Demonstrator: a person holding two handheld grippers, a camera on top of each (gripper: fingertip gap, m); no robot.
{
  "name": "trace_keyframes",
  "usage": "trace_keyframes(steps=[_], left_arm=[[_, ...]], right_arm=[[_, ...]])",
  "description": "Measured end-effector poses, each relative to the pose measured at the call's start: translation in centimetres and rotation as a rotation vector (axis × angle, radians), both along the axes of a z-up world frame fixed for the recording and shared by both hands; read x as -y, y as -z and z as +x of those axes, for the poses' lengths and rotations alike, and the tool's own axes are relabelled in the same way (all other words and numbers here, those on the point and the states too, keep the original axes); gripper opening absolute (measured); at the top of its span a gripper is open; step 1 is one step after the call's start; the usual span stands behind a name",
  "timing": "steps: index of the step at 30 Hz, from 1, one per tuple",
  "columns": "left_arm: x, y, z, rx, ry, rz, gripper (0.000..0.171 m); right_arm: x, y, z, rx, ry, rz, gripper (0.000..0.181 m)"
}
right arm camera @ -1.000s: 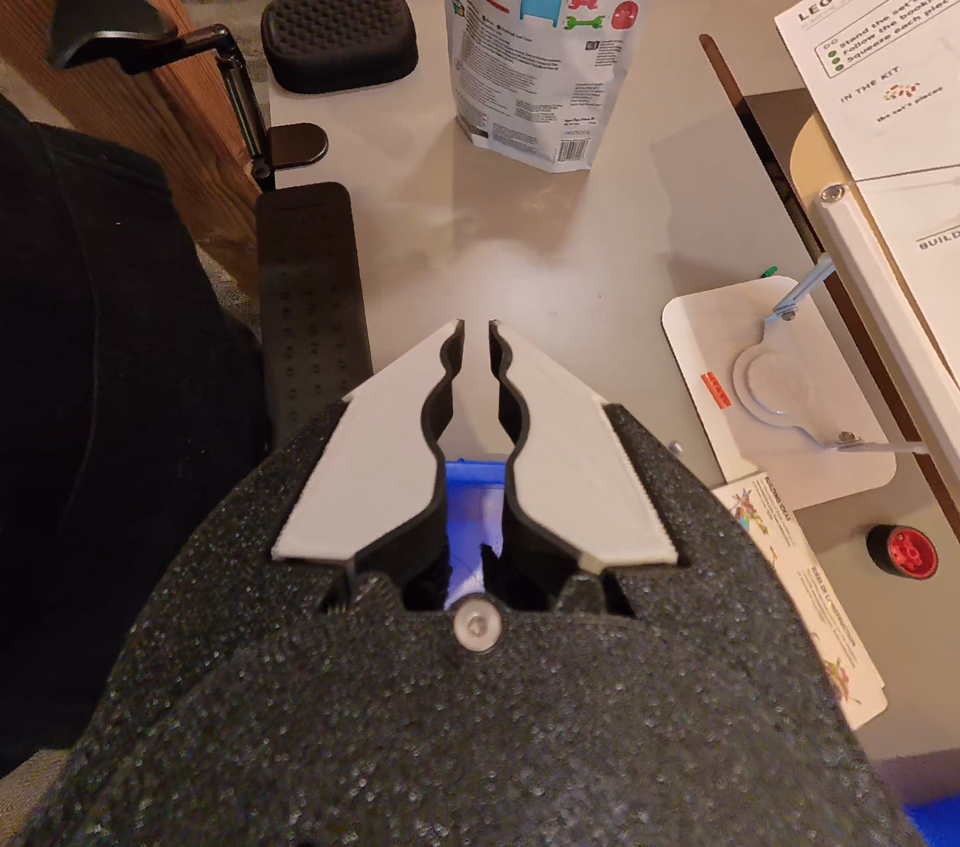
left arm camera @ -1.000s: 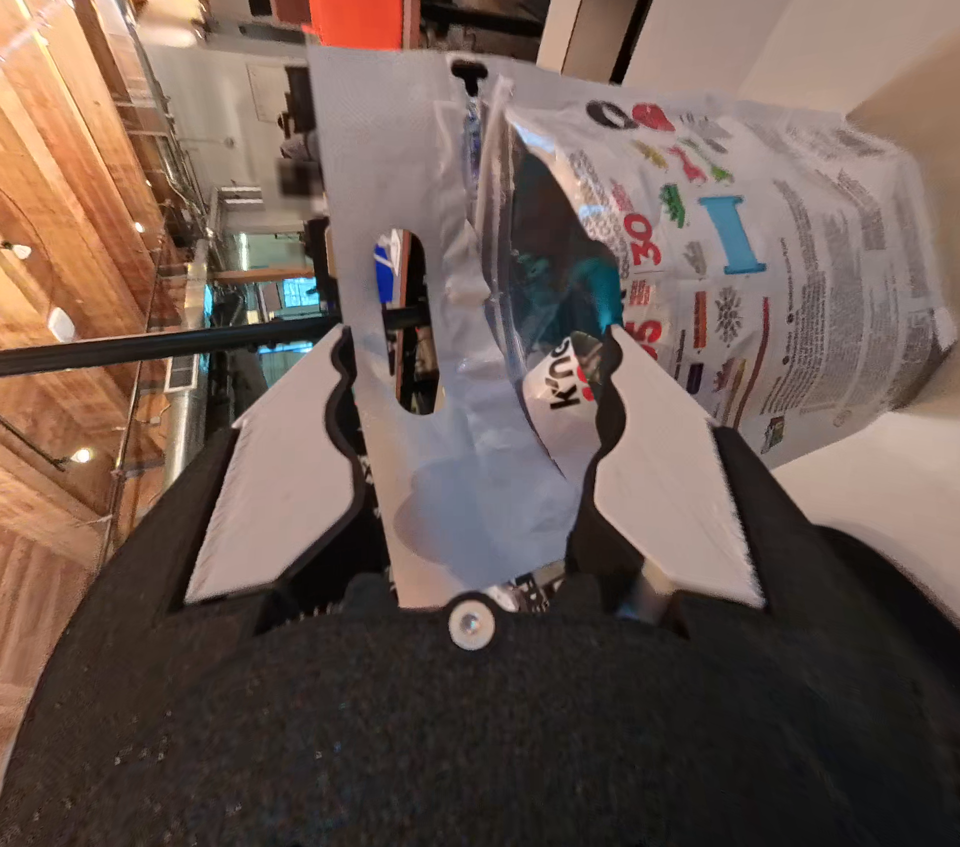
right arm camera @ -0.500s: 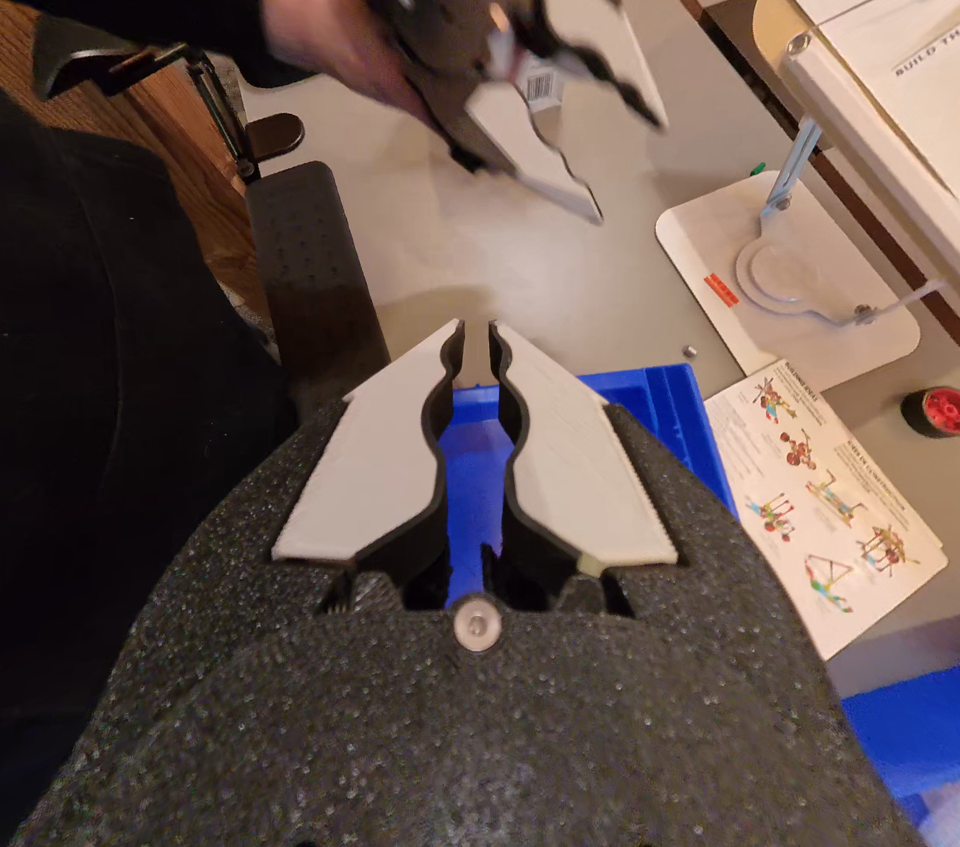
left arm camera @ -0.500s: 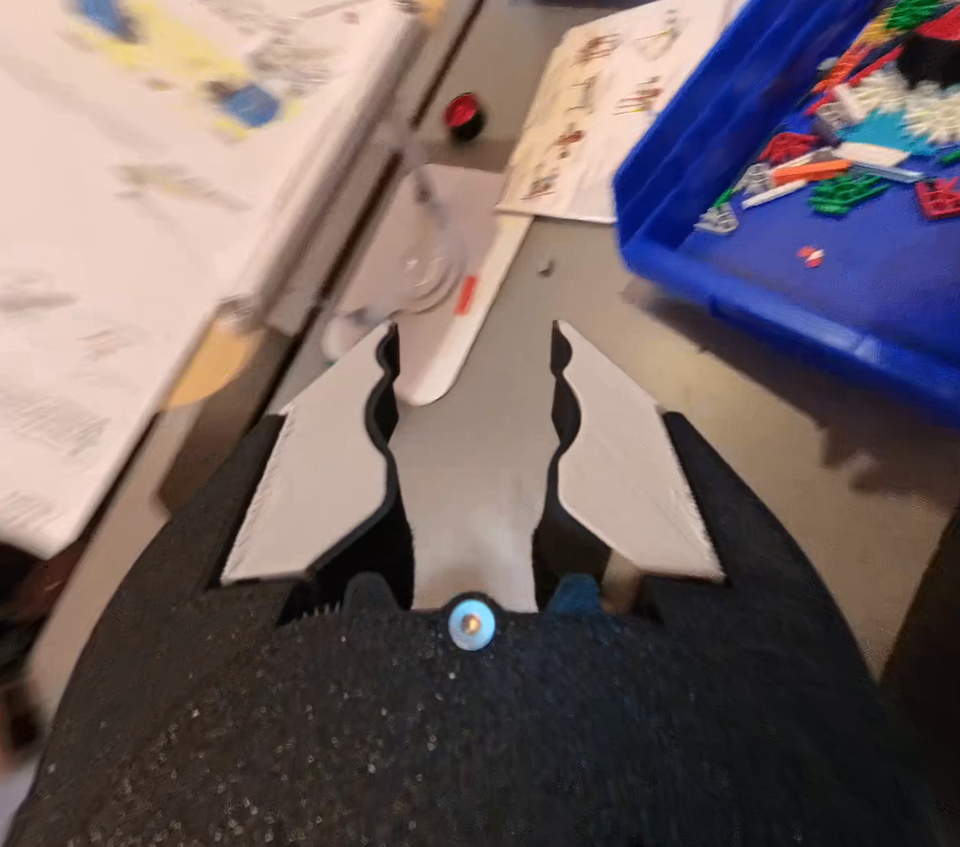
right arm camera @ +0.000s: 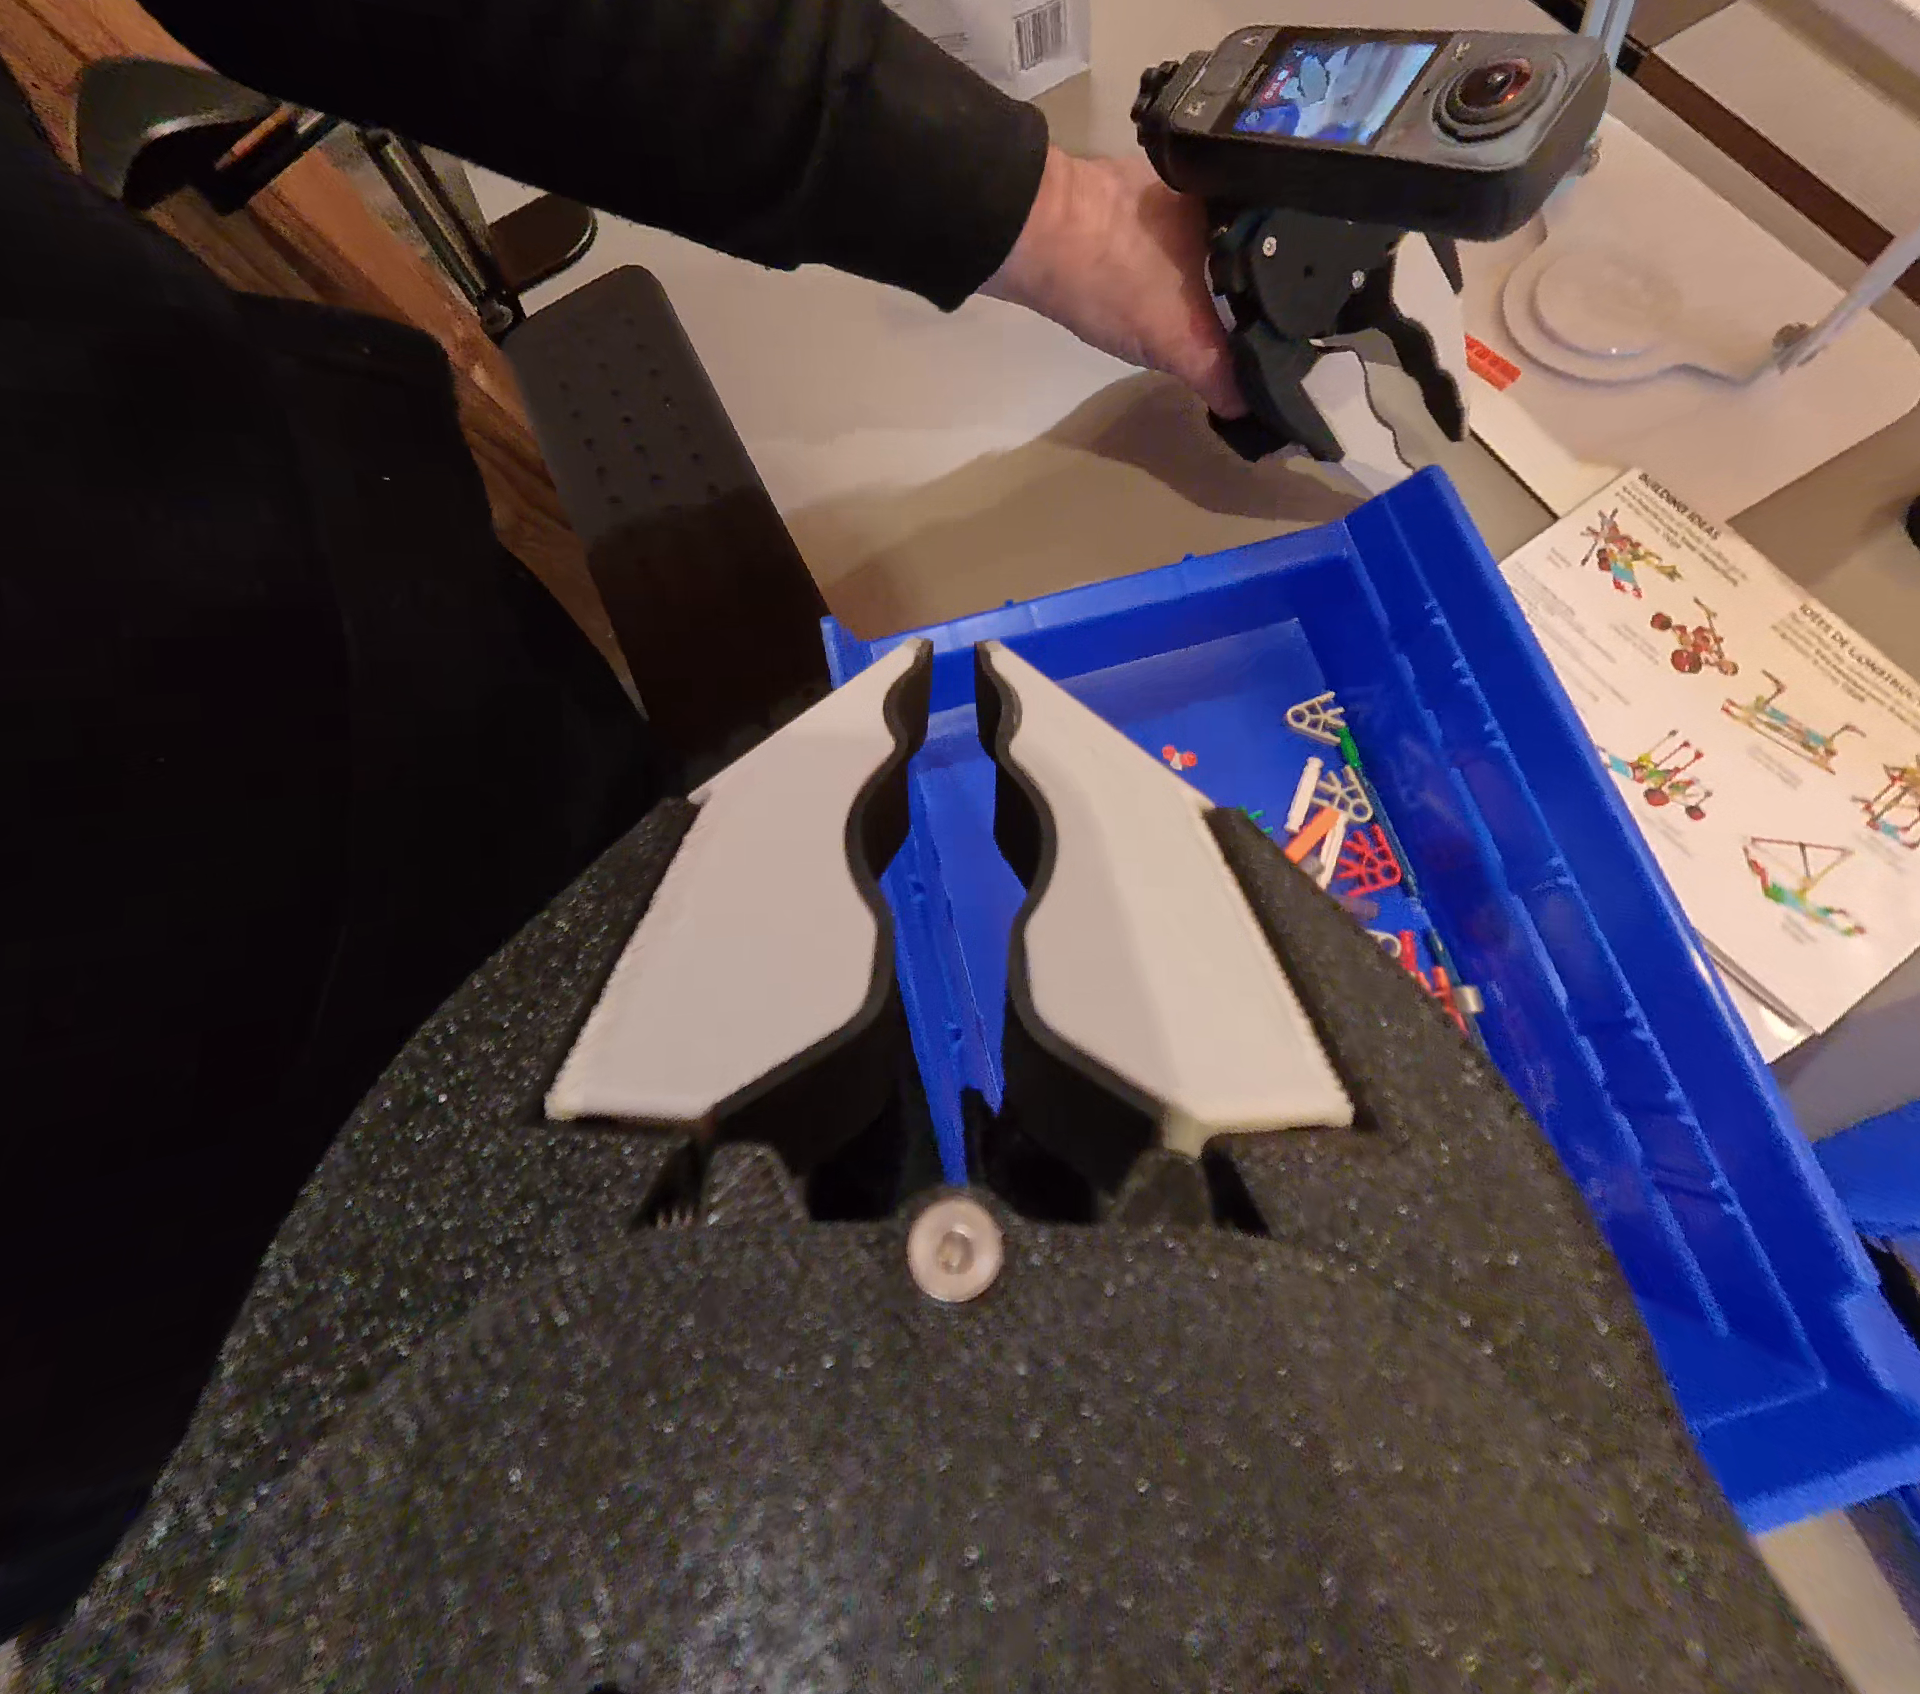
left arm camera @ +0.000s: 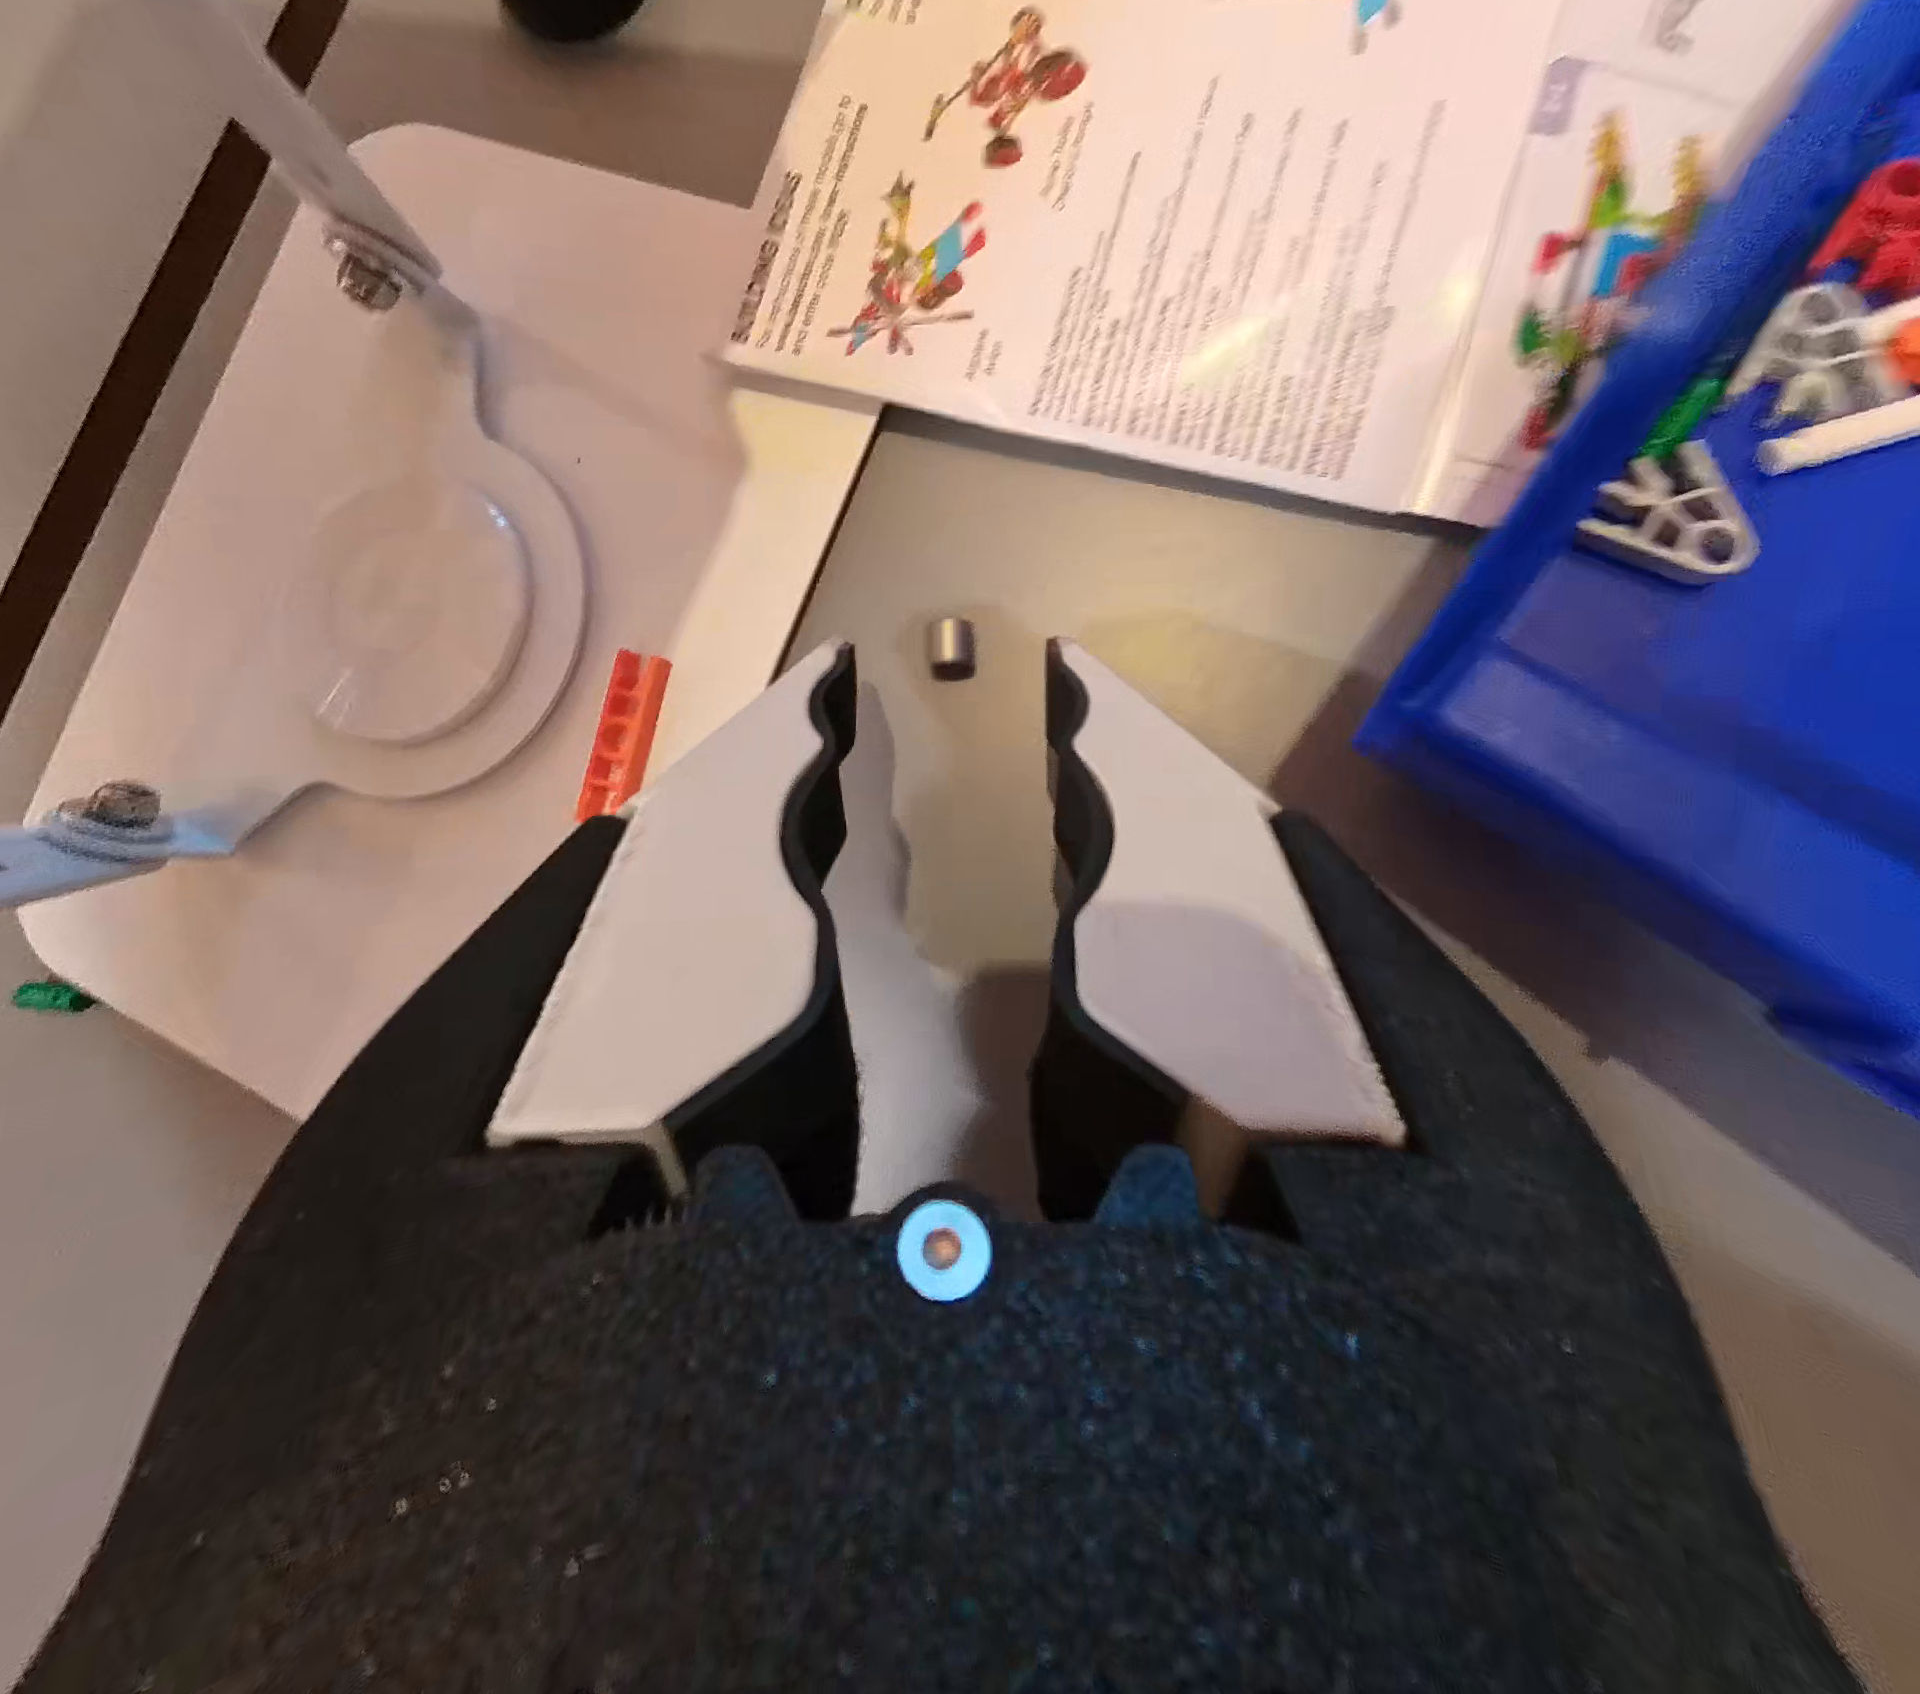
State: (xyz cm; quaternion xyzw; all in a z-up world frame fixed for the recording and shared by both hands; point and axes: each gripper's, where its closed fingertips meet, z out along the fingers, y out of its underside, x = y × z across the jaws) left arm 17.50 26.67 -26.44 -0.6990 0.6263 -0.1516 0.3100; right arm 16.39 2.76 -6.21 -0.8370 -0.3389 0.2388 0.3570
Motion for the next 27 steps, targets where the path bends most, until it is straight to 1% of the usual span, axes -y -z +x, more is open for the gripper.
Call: trace_keyframes(steps=[1, 3, 5, 7, 11, 14, 15, 18, 19, 20, 22, 24, 27], left_arm=[[-0.3, 0.5, -0.2, -0.028, -0.017, 0.003, 0.030], [-0.2, 0.7, 0.1, -0.012, -0.022, -0.025, 0.023], [0.0, 1.0, 0.3, -0.018, -0.011, -0.022, 0.013], [0.4, 1.2, 0.6, -0.010, 0.000, -0.042, 0.009], [0.4, 1.2, 0.7, 0.009, -0.022, -0.056, 0.008], [0.6, 0.7, 0.4, 0.020, -0.045, -0.054, 0.008], [0.6, 0.5, 0.0, 0.026, -0.063, -0.055, 0.008], [1.1, -1.0, -2.2, 0.047, -0.129, -0.058, 0.008], [1.7, -1.6, -3.1, 0.057, -0.147, -0.067, 0.008], [2.5, -2.0, -4.0, 0.058, -0.155, -0.076, 0.008], [4.1, -3.2, -6.2, 0.056, -0.169, -0.049, 0.008], [5.6, -4.7, -8.4, 0.072, -0.196, -0.044, 0.008], [7.7, -6.8, -11.6, 0.090, -0.249, -0.038, 0.008]], right_arm=[[0.0, 0.1, 0.2, -0.003, 0.004, -0.001, 0.006], [0.0, 0.1, 0.5, -0.004, 0.007, 0.002, 0.006], [-0.2, 0.0, 0.8, -0.006, 0.005, 0.008, 0.006], [-0.3, 0.0, 1.0, -0.005, 0.000, 0.013, 0.006], [-0.9, -0.1, 1.4, 0.002, -0.022, 0.028, 0.006], [-2.3, -0.3, 1.6, 0.011, -0.031, 0.055, 0.005], [-3.4, -0.4, 1.8, 0.026, -0.022, 0.077, 0.005], [-8.3, -0.4, 1.9, 0.086, -0.007, 0.151, 0.008], [-9.9, 0.2, 1.6, 0.113, -0.031, 0.154, 0.013], [-11.5, 0.9, 1.2, 0.151, -0.066, 0.163, 0.023], [-15.0, 3.0, 0.4, 0.270, -0.125, 0.219, 0.032], [-18.0, 5.8, -0.4, 0.385, -0.190, 0.219, 0.040], [-22.1, 9.7, -1.6, 0.409, -0.242, 0.171, 0.041]])
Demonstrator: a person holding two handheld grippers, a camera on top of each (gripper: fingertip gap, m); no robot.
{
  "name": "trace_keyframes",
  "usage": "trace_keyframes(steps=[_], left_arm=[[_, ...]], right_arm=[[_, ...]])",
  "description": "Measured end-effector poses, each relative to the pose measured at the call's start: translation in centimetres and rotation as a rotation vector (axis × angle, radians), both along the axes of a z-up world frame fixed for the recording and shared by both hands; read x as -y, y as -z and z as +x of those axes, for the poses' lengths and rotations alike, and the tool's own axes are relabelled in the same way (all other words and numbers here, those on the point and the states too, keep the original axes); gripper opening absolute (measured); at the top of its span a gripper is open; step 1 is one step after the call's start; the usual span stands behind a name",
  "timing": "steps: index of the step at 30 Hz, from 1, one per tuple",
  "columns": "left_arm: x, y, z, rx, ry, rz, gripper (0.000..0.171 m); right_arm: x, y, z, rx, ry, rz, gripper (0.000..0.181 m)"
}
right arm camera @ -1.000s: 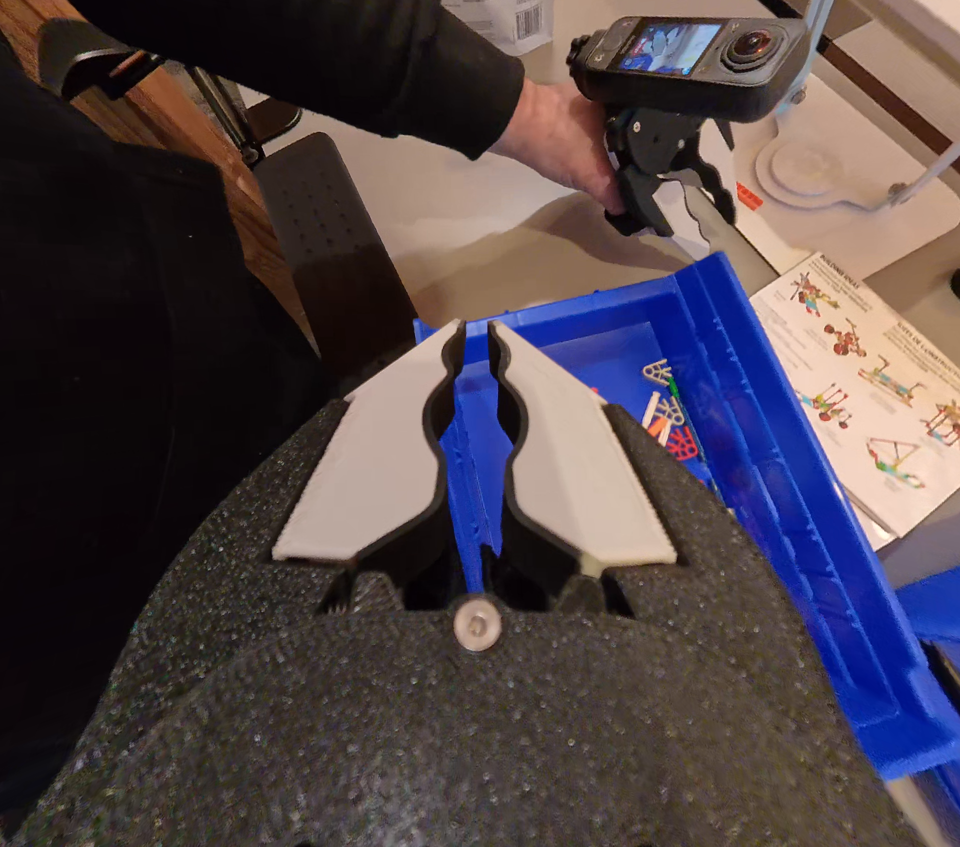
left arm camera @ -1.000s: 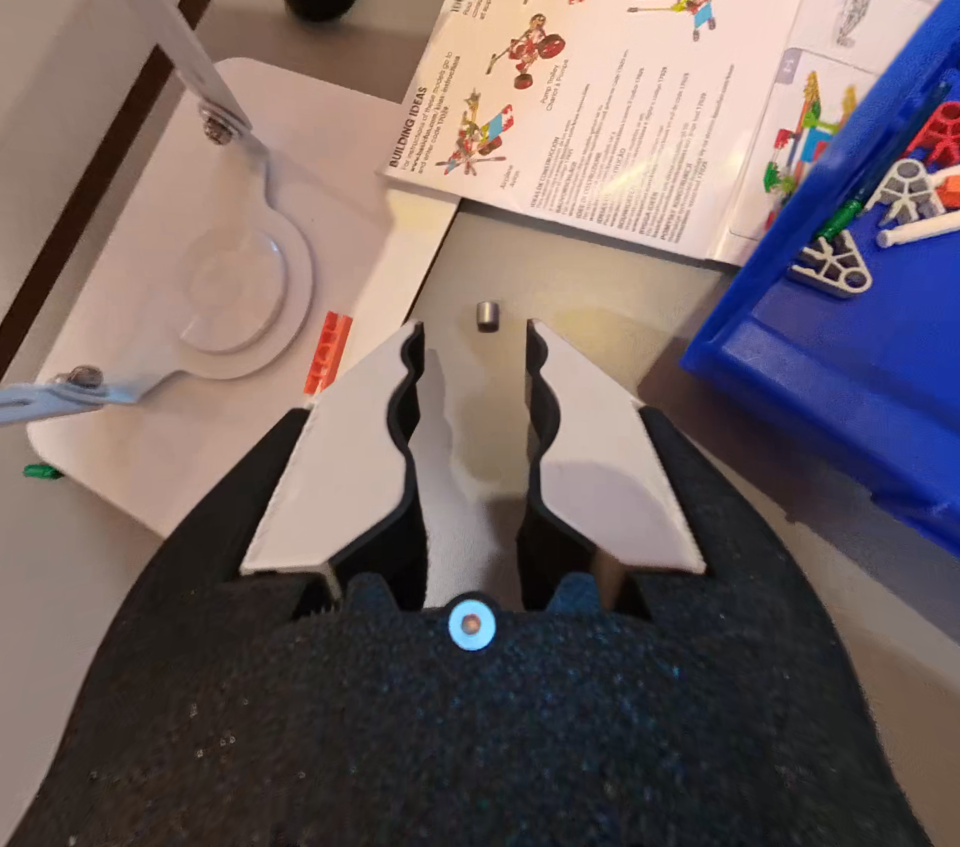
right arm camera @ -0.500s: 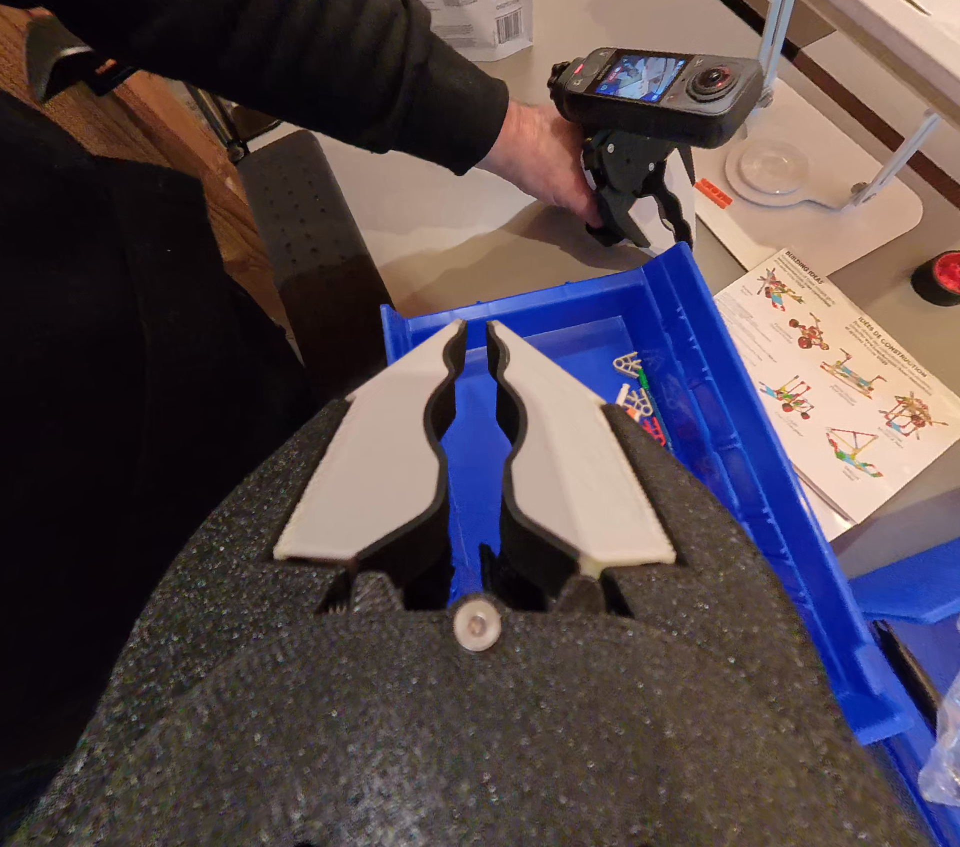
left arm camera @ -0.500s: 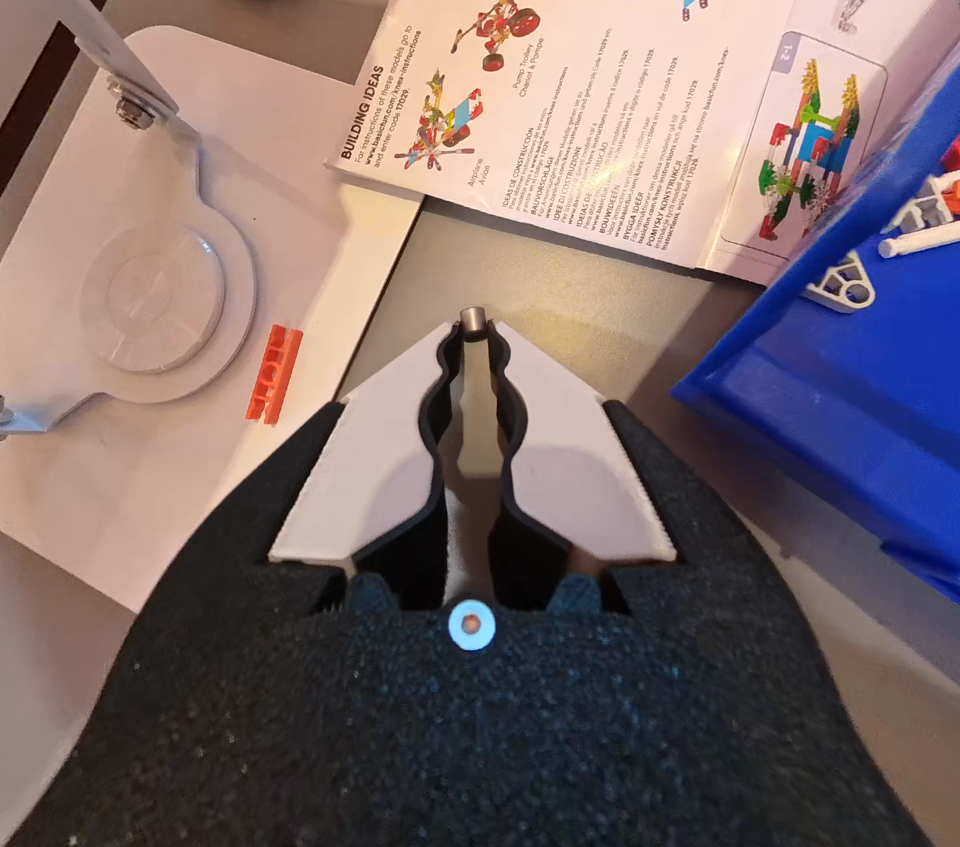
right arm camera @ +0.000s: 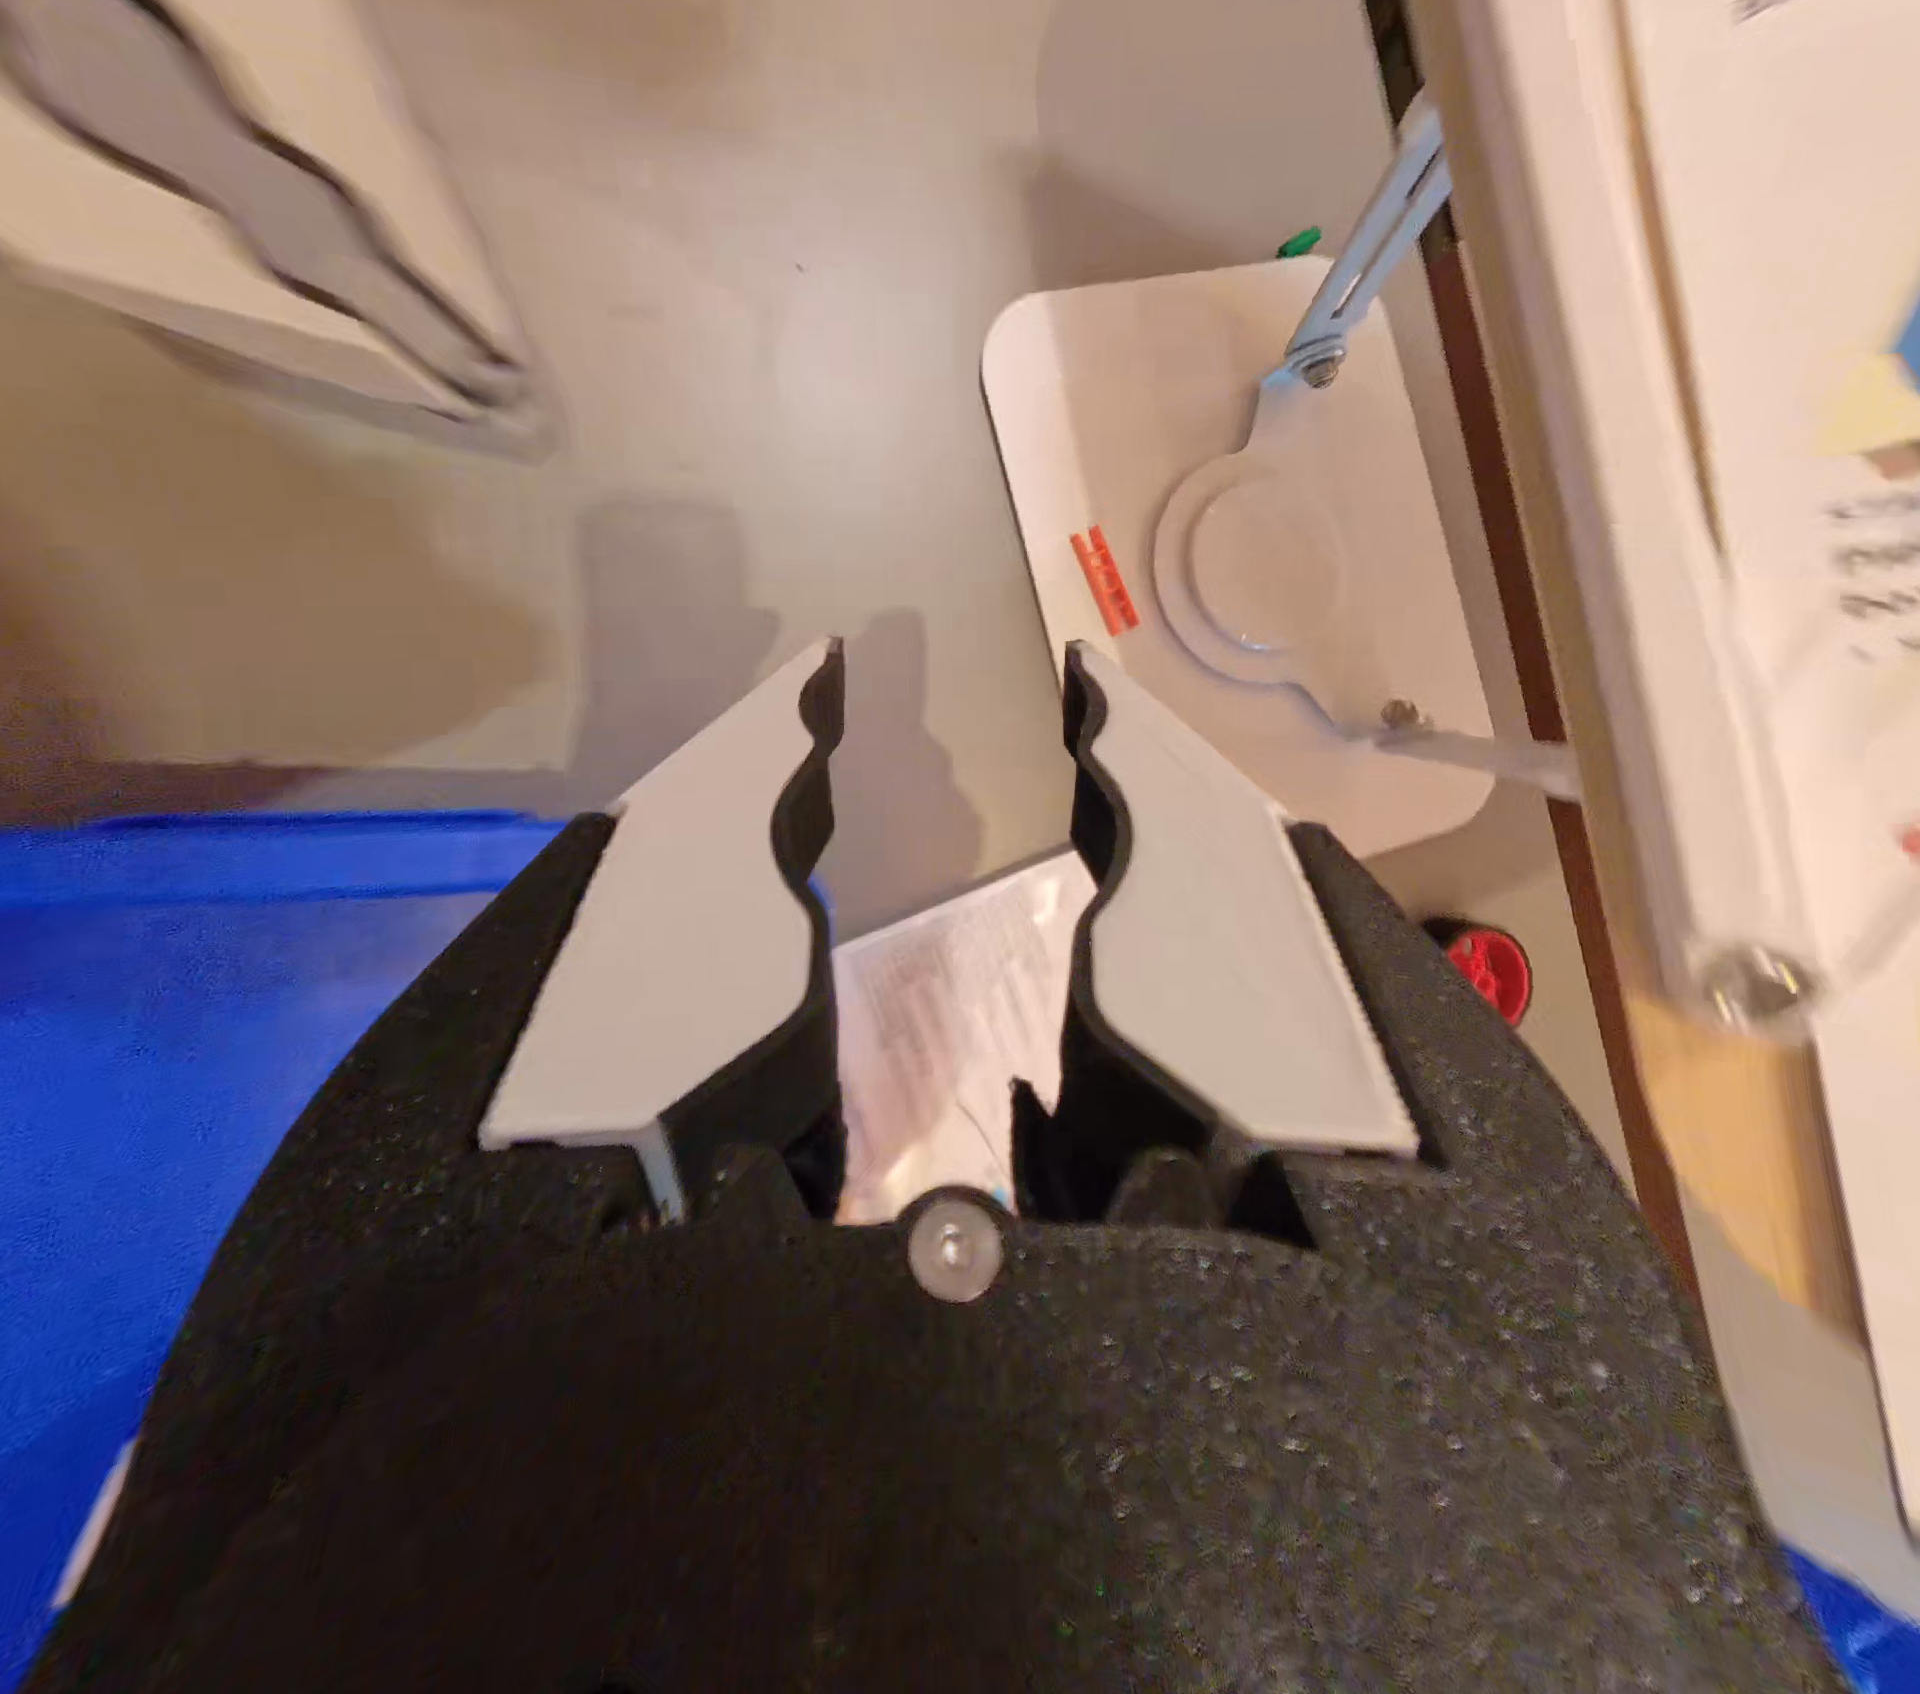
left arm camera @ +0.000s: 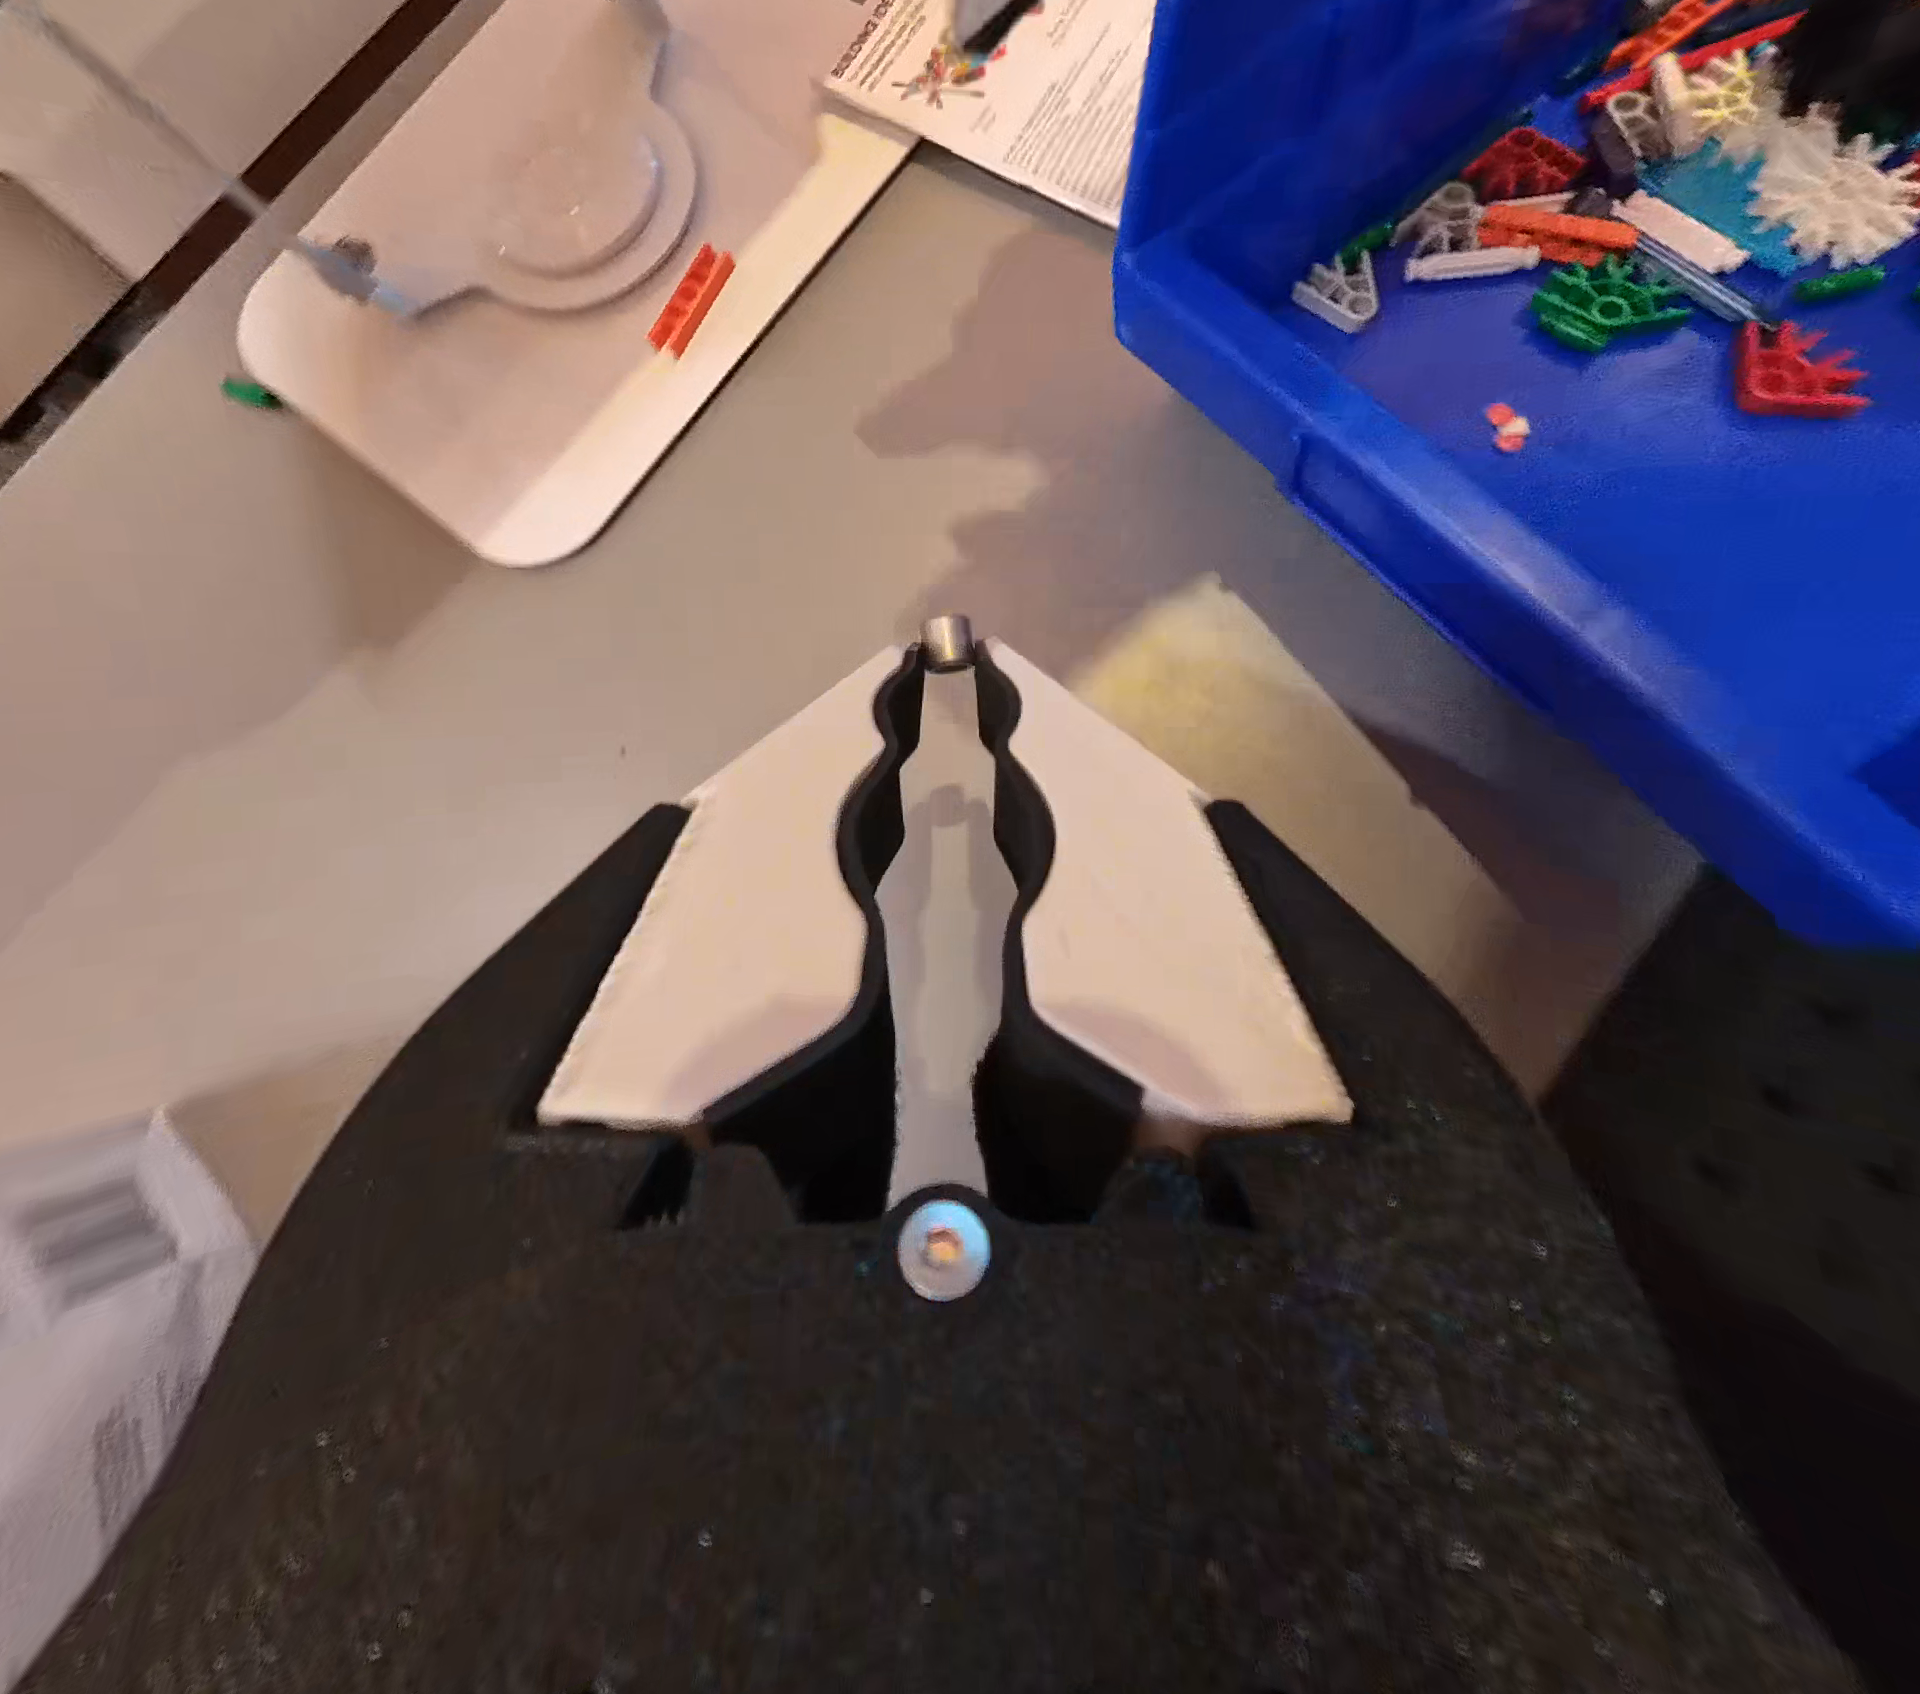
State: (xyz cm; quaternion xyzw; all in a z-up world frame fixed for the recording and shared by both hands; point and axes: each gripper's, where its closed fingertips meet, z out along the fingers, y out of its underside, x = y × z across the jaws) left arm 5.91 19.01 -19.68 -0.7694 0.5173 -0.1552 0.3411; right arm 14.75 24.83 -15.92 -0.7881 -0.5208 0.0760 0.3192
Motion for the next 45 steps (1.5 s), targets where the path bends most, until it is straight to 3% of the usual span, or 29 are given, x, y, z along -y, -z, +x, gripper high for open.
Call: trace_keyframes(steps=[5, 13, 18, 20, 23, 27, 32, 35, 39, 45], left_arm=[[3.8, -1.8, -3.6, 0.000, -0.013, 0.008, 0.008], [6.1, -3.6, -7.1, 0.059, -0.066, 0.003, 0.008], [5.2, -4.8, -8.9, 0.068, -0.087, 0.032, 0.008], [4.6, -5.6, -9.5, 0.079, -0.095, 0.045, 0.008], [3.8, -7.2, -10.4, 0.094, -0.104, 0.075, 0.008], [1.5, -11.0, -12.8, 0.102, -0.157, 0.162, 0.008], [-3.7, -17.5, -18.9, 0.029, -0.304, 0.370, 0.008], [-6.8, -20.2, -22.6, -0.047, -0.372, 0.453, 0.008], [-9.6, -20.8, -25.4, -0.107, -0.406, 0.478, 0.008], [-11.1, -19.9, -25.9, -0.164, -0.394, 0.478, 0.008]], right_arm=[[-5.3, 6.3, 0.1, 0.126, -0.029, -0.030, 0.039], [-8.4, 10.6, -0.2, 0.150, -0.036, -0.103, 0.029], [-8.8, 11.1, -0.7, 0.106, -0.043, -0.139, 0.022], [-8.1, 11.3, -0.9, 0.094, -0.071, -0.178, 0.008], [-7.8, 11.3, -0.9, 0.094, -0.048, -0.187, 0.007], [-5.8, 9.9, -2.0, 0.080, -0.083, -0.172, 0.007], [-2.6, 4.3, -5.9, -0.016, -0.141, -0.092, 0.008], [-1.3, 1.4, -8.1, -0.024, -0.147, -0.041, 0.008], [-0.1, -0.9, -10.7, -0.063, -0.138, -0.036, 0.008], [1.2, -2.3, -12.7, -0.082, -0.156, -0.031, 0.008]])
